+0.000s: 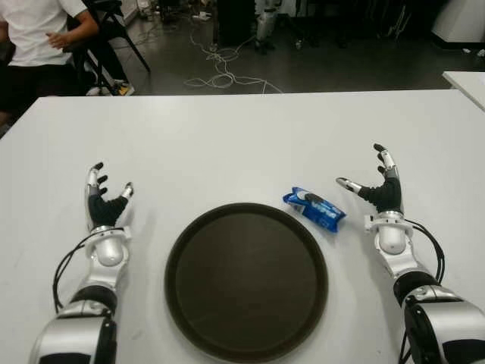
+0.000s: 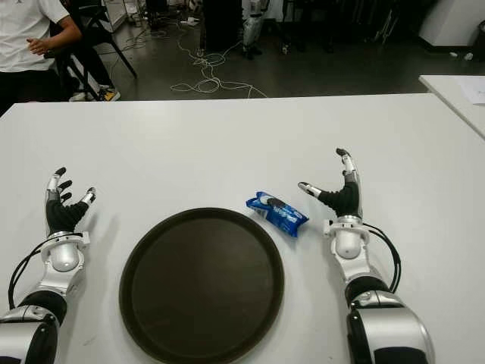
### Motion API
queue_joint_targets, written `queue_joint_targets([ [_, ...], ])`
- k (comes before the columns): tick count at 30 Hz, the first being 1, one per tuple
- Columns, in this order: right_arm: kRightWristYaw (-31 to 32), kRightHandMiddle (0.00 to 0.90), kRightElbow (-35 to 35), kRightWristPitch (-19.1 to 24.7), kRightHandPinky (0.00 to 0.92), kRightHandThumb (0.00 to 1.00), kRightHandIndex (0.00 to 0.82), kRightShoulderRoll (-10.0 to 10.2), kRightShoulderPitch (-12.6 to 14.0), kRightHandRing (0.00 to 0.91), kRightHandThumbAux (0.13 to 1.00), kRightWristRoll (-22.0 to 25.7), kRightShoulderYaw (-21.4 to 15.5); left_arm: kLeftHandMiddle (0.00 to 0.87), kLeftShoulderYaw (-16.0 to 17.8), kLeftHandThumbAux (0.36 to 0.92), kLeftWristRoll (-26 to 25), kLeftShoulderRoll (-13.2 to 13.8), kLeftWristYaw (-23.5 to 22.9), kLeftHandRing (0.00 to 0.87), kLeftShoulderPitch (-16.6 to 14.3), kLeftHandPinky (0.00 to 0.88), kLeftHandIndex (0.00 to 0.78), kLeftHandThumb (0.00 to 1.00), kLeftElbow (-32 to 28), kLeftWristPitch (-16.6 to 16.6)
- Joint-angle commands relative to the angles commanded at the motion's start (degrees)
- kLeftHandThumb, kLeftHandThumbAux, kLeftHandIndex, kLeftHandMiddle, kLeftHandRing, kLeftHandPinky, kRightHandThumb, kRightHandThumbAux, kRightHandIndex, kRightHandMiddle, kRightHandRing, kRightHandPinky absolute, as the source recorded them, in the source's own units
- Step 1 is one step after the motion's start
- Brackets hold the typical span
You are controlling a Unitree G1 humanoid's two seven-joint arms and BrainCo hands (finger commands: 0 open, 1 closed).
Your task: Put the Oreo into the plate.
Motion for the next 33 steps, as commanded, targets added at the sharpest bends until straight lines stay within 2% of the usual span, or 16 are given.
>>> queue_joint_targets([
  [10,-1.2,0.036,-0.1,-0.19,0.029,0.0,0.044,-0.02,0.0,0.0,0.859,-0.92,0.38,0.077,0.48,0.777,-0.72,-0.08,-0.98,0.108,0.05,0.143,0.078,0.0,-0.04,-0.27],
  [22,-1.32,0.03,-0.01,-0.14,0.019,0.0,0.045,-0.03,0.05,0.0,0.852,-1.09,0.11,0.076,0.31,0.807,-0.41,0.04,-0.96,0.101,0.0,0.124,0.087,0.0,-0.14,-0.07],
  [25,-1.82,0.032,0.02,-0.07,0.018,0.0,0.046,-0.14,0.04,0.0,0.841,-1.47,0.31,0.078,0.23,0.818,-0.29,0.04,-0.76,0.119,0.0,0.173,0.096,0.0,-0.14,-0.08],
  [33,-2.64,0.04,-0.01,-0.26,0.025,0.0,0.051,-0.45,0.09,0.0,0.869,-2.42,1.06,0.08,0.07,0.823,-0.04,0.09,-0.63,0.122,-0.03,0.174,0.103,0.0,-0.22,-0.28],
])
